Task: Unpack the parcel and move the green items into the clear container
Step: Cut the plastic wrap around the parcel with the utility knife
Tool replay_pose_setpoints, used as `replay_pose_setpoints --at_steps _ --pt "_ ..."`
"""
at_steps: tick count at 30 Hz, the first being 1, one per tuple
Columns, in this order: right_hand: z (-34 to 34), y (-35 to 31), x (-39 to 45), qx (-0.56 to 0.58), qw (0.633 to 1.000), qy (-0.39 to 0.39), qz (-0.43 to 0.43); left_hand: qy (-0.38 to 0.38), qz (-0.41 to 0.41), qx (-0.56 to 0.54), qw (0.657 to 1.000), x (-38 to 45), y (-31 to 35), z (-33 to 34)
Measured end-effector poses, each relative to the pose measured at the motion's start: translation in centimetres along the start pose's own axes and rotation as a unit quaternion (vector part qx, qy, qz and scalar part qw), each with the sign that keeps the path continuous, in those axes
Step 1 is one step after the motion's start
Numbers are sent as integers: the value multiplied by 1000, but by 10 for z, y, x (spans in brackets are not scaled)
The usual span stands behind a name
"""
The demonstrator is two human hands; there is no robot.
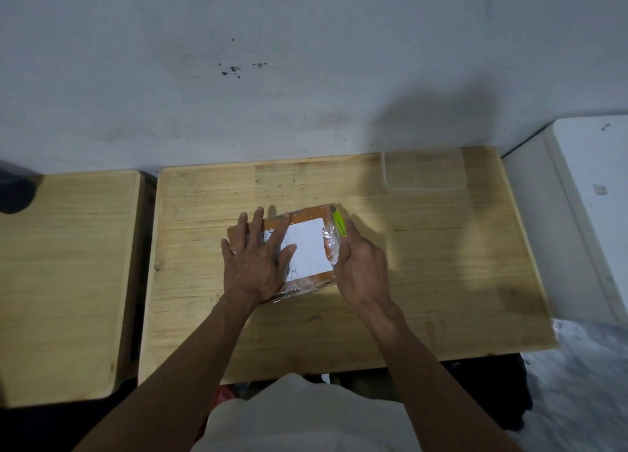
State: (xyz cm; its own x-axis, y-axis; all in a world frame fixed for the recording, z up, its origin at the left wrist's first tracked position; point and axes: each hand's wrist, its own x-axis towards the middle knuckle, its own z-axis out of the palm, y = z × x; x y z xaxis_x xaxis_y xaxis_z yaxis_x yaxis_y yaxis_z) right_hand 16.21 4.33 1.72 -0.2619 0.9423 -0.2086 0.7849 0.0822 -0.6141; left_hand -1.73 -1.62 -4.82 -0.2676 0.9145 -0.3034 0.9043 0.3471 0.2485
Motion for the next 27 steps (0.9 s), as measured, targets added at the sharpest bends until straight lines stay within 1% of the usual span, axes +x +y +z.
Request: replay_pose_setpoints --at_steps 4,9,13,18,23,27 --pt "0 0 -1 20 1000 3 -3 12 6 -2 1000 1 -2 3" --pt "-1 1 3 12 1000 11 -4 11 3 4 1000 2 -3 5" --pt "-1 0 5 3 1000 1 -5 8 2 6 1000 1 -2 4" --pt "-2 1 1 18 1000 4 -11 11 2 2 1000 1 -2 4" --pt "3 0 -1 -15 1000 -3 -2 7 -1 -10 1000 0 0 2" --pt "1 -3 -2 -17 1000 1 -5 9 1 -4 1000 0 0 2"
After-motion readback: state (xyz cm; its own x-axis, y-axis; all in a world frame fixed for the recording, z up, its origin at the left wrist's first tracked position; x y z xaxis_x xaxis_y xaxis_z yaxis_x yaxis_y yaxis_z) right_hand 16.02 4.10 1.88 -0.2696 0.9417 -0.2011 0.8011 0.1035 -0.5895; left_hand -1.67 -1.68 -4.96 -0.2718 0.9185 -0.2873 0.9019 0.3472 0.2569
